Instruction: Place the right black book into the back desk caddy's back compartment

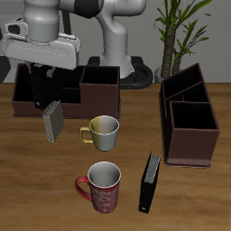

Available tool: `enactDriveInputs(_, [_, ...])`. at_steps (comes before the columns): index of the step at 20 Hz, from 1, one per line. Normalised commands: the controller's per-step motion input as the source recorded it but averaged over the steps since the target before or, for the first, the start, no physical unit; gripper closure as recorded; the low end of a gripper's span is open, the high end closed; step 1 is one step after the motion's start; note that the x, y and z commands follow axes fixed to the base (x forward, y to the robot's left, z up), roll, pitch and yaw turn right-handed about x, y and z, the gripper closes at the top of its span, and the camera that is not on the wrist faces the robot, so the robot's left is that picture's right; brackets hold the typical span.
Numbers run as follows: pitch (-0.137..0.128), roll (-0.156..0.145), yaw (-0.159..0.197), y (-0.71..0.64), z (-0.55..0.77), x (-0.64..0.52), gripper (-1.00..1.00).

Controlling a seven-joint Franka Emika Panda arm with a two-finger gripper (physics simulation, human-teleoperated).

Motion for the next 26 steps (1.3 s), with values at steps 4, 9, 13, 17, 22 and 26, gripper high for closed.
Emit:
enactDriveInputs(4, [-0.02, -0.019, -0.033, 0.02, 0.4, -0.53, 1.0])
enactDriveInputs(9, [-0.008, -0.019, -0.021, -0.11, 0.14, -0.36, 1.0])
enactDriveInputs(13, [-0.049, 0.012, 0.085, 0.0, 0.29, -0.69, 1.0])
enactDriveInputs(17, [-0.027, -0.005, 0.127, -0.03, 0.2, -0.54, 1.0])
enactDriveInputs(22, [-0.047, 0.031, 0.243, 0.09, 0.18, -0.68, 1.0])
enactDriveInputs(26, [-0.026, 0.044, 0.199, 0.12, 0.06, -0.53, 1.0])
